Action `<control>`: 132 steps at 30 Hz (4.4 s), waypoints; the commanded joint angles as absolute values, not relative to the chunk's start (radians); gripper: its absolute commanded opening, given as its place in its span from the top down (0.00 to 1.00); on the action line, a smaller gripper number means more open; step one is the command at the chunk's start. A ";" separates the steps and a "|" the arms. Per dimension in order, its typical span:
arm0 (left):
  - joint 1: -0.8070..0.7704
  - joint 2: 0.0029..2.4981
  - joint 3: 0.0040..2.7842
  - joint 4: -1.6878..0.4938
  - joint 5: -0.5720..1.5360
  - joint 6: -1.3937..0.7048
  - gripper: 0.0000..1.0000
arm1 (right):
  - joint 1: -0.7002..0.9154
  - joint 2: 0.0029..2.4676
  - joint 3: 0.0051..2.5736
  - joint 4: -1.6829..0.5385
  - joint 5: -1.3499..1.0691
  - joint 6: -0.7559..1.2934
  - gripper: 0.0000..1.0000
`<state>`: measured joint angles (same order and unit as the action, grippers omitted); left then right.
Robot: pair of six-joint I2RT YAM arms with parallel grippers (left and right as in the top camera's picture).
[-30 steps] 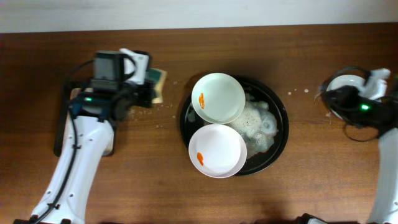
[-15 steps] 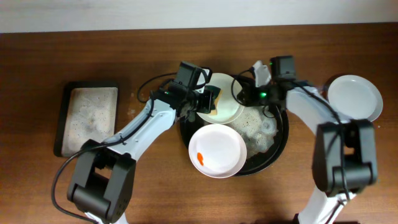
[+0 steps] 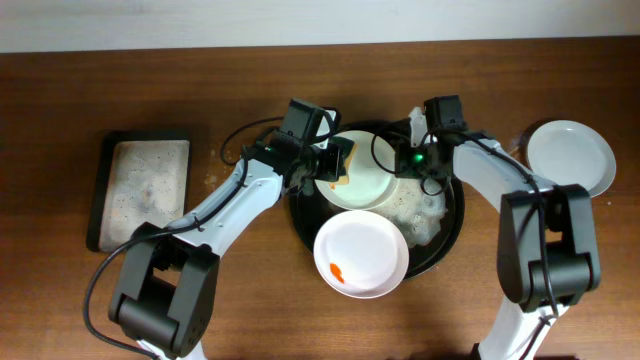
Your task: Clean dirty plates on tray and stack at the side
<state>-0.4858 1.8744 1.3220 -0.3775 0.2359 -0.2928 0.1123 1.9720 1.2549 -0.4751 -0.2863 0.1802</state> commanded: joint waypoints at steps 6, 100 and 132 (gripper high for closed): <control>-0.517 1.915 1.337 -0.368 0.244 -0.352 0.97 | 0.104 1.880 1.258 -0.558 -0.059 0.475 0.96; -0.552 2.341 1.850 -0.907 -0.395 -0.302 1.00 | 0.111 2.015 1.280 -0.546 -0.290 0.290 0.96; -0.527 2.358 2.045 -0.919 0.057 0.068 0.49 | 0.120 1.569 1.377 -0.978 0.512 0.154 0.96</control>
